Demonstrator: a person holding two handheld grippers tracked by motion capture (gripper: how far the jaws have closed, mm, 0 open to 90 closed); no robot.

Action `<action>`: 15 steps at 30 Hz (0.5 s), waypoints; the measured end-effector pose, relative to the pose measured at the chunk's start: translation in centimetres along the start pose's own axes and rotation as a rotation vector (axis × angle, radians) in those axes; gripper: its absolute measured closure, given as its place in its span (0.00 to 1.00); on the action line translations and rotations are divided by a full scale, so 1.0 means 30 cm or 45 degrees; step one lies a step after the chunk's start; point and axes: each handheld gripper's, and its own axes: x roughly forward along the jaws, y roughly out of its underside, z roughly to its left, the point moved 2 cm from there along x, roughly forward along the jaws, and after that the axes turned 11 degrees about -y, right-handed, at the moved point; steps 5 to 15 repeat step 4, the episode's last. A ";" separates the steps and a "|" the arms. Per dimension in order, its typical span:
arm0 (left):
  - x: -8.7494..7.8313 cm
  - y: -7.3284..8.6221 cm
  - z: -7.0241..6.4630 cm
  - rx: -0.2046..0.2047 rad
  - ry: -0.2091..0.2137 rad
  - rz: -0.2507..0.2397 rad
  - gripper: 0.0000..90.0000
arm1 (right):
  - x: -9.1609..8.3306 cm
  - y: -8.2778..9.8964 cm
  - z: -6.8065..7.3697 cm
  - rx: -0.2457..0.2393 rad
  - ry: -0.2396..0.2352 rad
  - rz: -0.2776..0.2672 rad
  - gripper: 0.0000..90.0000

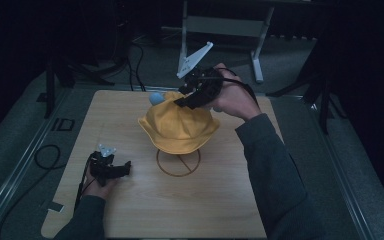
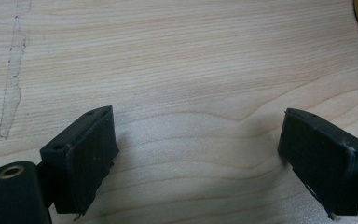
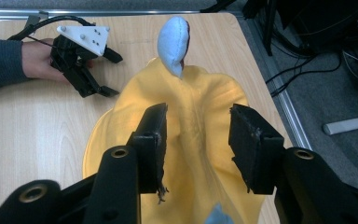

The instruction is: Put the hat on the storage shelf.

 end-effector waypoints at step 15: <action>0.000 0.000 0.000 -0.001 0.000 0.000 0.13 | -0.016 0.013 -0.004 0.009 0.002 -0.018 0.63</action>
